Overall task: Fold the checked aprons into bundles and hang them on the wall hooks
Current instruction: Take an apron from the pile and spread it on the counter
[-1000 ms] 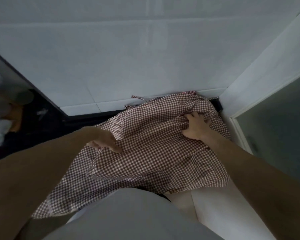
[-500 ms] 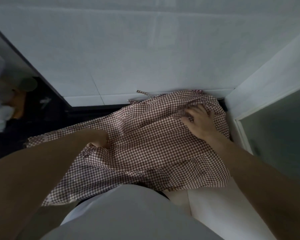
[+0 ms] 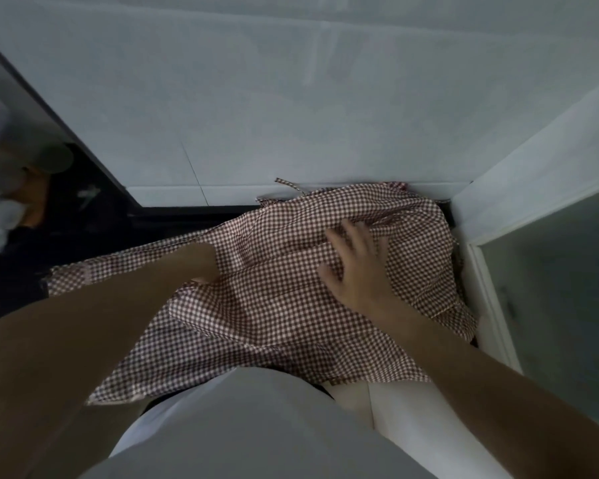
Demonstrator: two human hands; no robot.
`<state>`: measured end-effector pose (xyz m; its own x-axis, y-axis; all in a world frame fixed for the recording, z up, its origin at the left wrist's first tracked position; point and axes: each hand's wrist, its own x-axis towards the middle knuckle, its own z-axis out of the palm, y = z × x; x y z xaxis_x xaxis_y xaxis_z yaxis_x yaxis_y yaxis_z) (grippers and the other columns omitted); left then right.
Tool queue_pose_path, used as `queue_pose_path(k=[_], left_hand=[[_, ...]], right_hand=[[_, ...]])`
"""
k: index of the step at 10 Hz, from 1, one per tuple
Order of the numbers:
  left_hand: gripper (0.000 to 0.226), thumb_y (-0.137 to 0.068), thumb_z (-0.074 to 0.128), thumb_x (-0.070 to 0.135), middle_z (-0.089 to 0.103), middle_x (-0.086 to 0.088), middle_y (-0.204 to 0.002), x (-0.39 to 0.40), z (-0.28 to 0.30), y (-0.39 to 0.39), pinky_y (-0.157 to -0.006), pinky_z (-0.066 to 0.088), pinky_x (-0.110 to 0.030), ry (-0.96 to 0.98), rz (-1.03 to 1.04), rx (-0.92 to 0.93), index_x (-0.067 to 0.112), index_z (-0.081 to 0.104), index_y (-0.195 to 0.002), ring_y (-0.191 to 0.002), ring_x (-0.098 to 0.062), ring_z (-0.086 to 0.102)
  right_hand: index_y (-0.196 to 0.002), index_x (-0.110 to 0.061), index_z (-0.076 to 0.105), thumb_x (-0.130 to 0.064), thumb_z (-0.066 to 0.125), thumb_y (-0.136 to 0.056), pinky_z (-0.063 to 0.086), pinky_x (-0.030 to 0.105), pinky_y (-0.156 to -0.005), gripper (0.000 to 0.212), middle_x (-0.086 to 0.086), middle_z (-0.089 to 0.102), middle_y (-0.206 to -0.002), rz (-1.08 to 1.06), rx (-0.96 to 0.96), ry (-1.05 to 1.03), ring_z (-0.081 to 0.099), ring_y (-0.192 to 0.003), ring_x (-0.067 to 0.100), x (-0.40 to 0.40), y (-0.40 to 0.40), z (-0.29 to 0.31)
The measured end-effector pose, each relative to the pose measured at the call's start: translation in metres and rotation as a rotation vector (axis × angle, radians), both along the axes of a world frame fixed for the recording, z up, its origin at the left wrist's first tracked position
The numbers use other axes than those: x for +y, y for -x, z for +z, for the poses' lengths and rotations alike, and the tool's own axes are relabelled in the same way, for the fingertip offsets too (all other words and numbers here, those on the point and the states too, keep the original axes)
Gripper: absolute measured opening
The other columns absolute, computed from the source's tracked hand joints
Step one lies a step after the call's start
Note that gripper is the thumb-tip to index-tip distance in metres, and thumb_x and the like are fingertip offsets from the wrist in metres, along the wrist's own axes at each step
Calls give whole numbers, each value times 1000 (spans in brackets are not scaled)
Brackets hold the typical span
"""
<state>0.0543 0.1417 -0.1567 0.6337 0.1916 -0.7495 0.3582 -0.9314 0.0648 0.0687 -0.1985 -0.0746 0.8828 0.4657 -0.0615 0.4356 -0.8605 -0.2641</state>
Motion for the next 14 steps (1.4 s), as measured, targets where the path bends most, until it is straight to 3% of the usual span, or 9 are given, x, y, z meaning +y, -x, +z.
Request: queue_pose_path(k=[2, 3, 6, 7, 8, 9, 10, 12, 14], left_hand=[[37, -101, 50, 33, 74, -12, -88, -74, 97, 5, -64, 55, -29, 558, 272, 289, 3, 69, -93, -73, -25, 71], [30, -97, 56, 33, 70, -11, -116, -95, 93, 2, -89, 54, -41, 585, 202, 376, 11, 67, -114, -105, -28, 68], [112, -73, 78, 52, 21, -9, -162, -73, 51, 22, -115, 35, -48, 93, -148, 286, 28, 8, -157, -144, -33, 31], [126, -69, 83, 46, 8, -16, -162, -65, 44, 28, -111, 39, -51, 20, -128, 250, 30, -6, -157, -144, -39, 28], [130, -70, 86, 38, -3, -18, -162, -66, 40, 40, -115, 33, -53, -40, -53, 149, 23, -11, -156, -148, -43, 14], [135, -64, 90, 42, -7, -19, -161, -62, 29, 52, -116, 27, -61, -26, 82, 50, 24, -8, -155, -149, -44, 2], [136, -54, 92, 51, 6, -20, -156, -51, 24, 67, -111, 32, -65, -18, 180, -61, 22, 4, -152, -145, -43, 12], [121, -54, 93, 48, 24, -15, -142, -56, 23, 81, -101, 41, -62, -48, 201, -224, 15, 19, -144, -133, -35, 27], [55, -83, 72, 31, 54, -15, -133, -75, 18, 83, -103, 44, -41, 84, -18, -231, 8, 51, -128, -121, -31, 53]], right_hand=[[-158, -37, 9, -71, 39, -91, -9, 68, -116, 80, -2, -15, -167, 58, 226, 283, -19, -151, 31, 21, 5, -37], [-158, -37, 7, -70, 39, -91, -13, 67, -115, 81, -2, -16, -166, 58, 239, 305, -20, -151, 30, 24, 3, -40], [-158, -35, 15, -94, 18, -70, -15, 58, -116, 106, -8, -9, -167, 171, 282, 228, -15, -152, 12, -33, -38, -22], [-157, -31, 23, -86, 48, -74, -11, 60, -117, 102, -6, 4, -167, 117, 252, 228, -6, -153, 18, -43, -52, -10], [-141, -21, 47, -60, 77, -73, 16, 58, -120, 83, 9, 34, -149, 102, 121, 137, 26, -142, 30, -32, -47, 5], [-103, -15, 61, -26, 82, -75, 48, 42, -98, 36, 4, 52, -113, 203, 70, -34, 51, -106, 20, -15, -28, 10], [-93, -15, 63, -22, 77, -82, 54, 38, -87, 19, -5, 56, -97, 259, 367, -9, 53, -86, 10, -12, -18, 2], [-126, -21, 50, -58, 80, -72, 25, 36, -116, 72, 0, 31, -139, 268, 528, 207, 27, -132, 18, -16, -17, -14], [-130, -24, 44, -60, 80, -67, 31, 42, -112, 81, 4, 35, -136, 285, 374, 358, 33, -128, 25, -7, -12, -26]])
